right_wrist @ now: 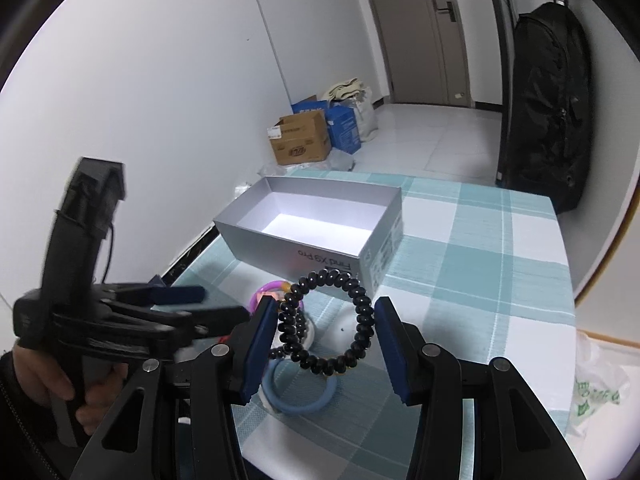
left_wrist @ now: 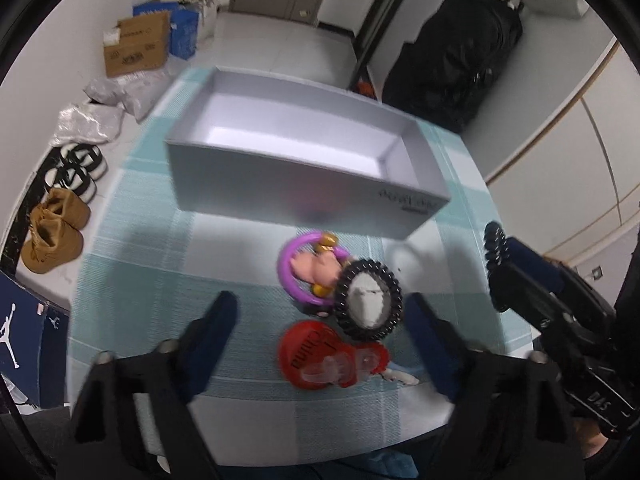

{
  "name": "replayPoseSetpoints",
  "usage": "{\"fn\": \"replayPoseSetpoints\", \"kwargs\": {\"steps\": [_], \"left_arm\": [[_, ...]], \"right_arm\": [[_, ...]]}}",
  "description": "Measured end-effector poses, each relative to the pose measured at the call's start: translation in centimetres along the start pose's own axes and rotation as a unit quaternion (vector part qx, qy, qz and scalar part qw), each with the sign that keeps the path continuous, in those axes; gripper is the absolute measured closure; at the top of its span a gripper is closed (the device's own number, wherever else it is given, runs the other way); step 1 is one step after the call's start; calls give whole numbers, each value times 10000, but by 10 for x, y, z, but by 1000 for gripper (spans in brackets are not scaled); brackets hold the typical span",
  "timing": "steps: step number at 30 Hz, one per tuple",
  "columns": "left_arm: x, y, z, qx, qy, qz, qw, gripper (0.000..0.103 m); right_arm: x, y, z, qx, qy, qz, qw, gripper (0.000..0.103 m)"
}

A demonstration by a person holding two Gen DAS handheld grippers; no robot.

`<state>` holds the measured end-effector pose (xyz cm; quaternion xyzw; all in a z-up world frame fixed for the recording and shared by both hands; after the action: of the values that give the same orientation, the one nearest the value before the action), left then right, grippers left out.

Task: Organize jewelry
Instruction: 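Lower the left gripper onto the bracelets and close it beside the right gripper, then carry the black bracelets with both grippers into the silver box and open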

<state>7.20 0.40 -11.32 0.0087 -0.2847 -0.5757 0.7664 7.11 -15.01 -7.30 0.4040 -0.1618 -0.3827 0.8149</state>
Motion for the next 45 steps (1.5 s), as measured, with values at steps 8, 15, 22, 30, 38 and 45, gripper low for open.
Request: {"fn": "replayPoseSetpoints", "kwargs": {"steps": [8, 15, 22, 30, 38, 45], "left_arm": [[5, -3, -4, -50, 106, -201, 9997, 67], [14, 0, -7, 145, 385, -599, 9974, 77], [16, -2, -10, 147, 547, -869, 9946, 95], [20, 0, -8, 153, 332, -812, 9960, 98], [20, 6, 4, 244, -1, -492, 9985, 98], [19, 21, 19, 506, -230, -249, 9981, 98]], "right_arm": [[7, -3, 5, 80, 32, -54, 9999, 54], [8, -2, 8, 135, 74, -85, 9998, 54], [9, -1, 12, 178, 90, -130, 9997, 54], [12, 1, 14, 207, 103, -200, 9995, 54], [16, -1, 13, 209, 124, -298, 9993, 54], [16, 8, 9, 292, 223, -330, 9988, 54]]}}
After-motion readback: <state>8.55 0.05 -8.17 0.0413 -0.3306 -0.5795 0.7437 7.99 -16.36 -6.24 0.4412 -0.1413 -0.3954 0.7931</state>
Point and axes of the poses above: each gripper's, at about its wrist camera, not at the fingertips, and z roughly against the way its jaws point, x to its right, y to its top, the point moved 6 cm from there along -z, roughly the way its jaws point, and after that the axes turned 15 degrees about z, right-handed, at the moved point
